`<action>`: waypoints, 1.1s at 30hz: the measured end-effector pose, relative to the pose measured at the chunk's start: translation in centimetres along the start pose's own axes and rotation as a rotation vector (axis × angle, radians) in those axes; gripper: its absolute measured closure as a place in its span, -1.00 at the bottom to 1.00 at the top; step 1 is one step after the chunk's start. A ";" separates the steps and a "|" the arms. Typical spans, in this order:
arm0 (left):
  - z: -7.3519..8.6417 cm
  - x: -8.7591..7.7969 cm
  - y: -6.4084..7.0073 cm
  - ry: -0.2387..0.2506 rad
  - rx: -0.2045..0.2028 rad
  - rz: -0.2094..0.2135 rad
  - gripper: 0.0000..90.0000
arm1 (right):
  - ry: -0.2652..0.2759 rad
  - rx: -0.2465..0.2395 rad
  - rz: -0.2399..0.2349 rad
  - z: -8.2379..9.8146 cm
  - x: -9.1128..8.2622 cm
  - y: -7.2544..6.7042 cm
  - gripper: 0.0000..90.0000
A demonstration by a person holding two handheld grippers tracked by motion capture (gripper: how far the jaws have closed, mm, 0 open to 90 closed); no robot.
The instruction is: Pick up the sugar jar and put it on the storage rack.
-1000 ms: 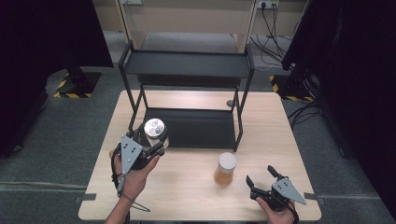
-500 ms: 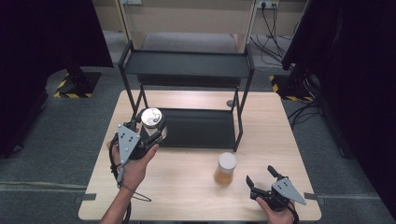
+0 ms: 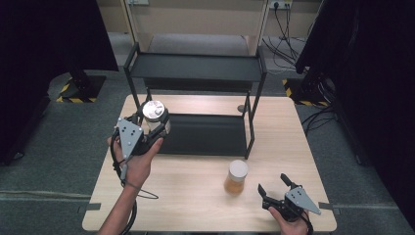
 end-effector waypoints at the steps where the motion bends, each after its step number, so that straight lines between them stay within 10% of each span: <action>1: -0.1 0.1 -0.1 0.002 -0.001 -0.002 -0.23 | 0.001 0.000 0.000 0.0 0.0 0.0 -0.85; 33: -4.6 4.0 -1.5 0.039 -0.002 -0.069 -0.23 | 0.003 0.007 0.003 0.0 0.0 0.0 -0.85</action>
Point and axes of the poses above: each handheld gripper's, and its own axes: x roughly forward along the jaws, z roughly out of its underside, y roughly to its right, the point moved 4 cm from there along x, roughly forward along the jaws
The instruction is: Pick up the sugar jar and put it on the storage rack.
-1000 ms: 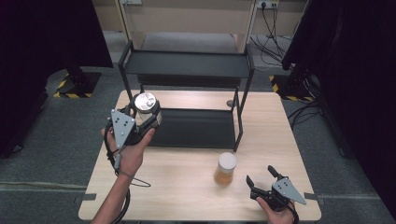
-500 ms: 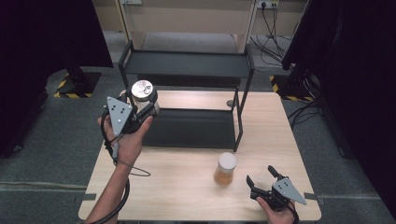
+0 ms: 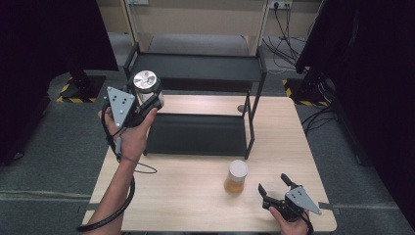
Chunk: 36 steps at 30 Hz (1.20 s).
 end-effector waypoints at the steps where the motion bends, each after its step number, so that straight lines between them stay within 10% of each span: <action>1: -0.2 0.1 0.0 -0.002 0.003 0.000 -0.23 | 0.000 0.000 0.000 0.0 0.0 0.0 -0.85; 36: -3.7 5.3 -1.6 -0.018 0.000 -0.054 -0.23 | -0.002 -0.003 0.002 0.0 0.0 0.0 -0.84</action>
Point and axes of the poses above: each handheld gripper's, and its own axes: x roughly forward along the jaws, z roughly out of its underside, y roughly to its right, the point moved 4 cm from there along x, roughly forward along the jaws
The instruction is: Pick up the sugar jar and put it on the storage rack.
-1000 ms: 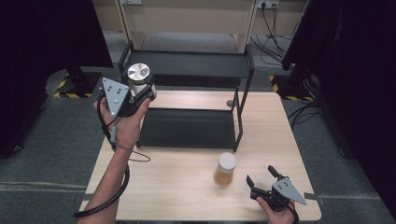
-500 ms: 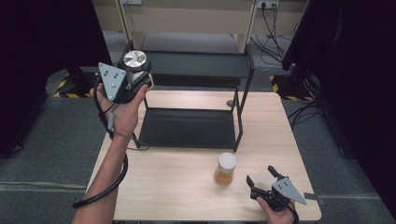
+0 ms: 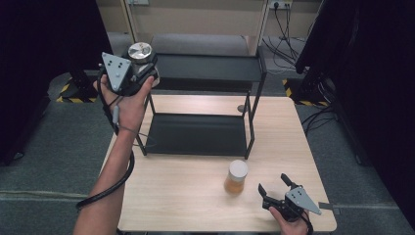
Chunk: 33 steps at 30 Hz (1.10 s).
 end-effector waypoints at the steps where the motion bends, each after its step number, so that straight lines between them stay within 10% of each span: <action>1: -0.1 0.3 -0.1 0.000 -0.001 0.000 -0.23 | 0.000 0.000 0.000 0.0 0.0 0.0 -0.84; 33: 0.3 7.0 -1.6 -0.090 0.019 -0.030 -0.23 | 0.000 0.002 0.000 0.0 0.0 0.0 -0.84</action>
Point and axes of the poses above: each handheld gripper's, and its own axes: x roughly forward along the jaws, z roughly out of its underside, y roughly to its right, the point moved 4 cm from there along x, roughly forward along the jaws
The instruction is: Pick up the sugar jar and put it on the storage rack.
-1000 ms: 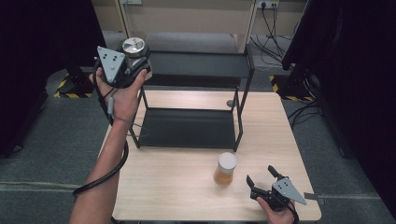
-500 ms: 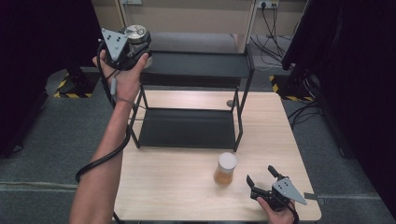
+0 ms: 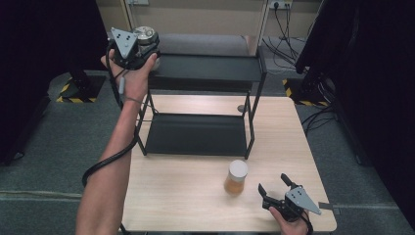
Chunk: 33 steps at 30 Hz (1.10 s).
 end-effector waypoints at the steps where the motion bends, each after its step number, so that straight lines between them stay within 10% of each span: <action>1: 0.0 0.1 0.0 -0.004 0.001 -0.001 -0.23 | 0.000 0.001 -0.001 0.0 0.0 0.0 -0.84; 18: 0.8 1.1 0.2 -0.029 -0.012 -0.002 -0.46 | 0.001 -0.003 -0.003 0.0 0.0 0.0 -0.84; 33: 1.1 -2.4 0.3 0.012 -0.061 -0.027 -0.73 | -0.001 -0.010 -0.006 0.0 0.0 0.0 -0.85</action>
Point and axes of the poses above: each handheld gripper's, and its own axes: x roughly forward along the jaws, z roughly out of its underside, y roughly to its right, the point moved 4 cm from there along x, roughly forward along the jaws
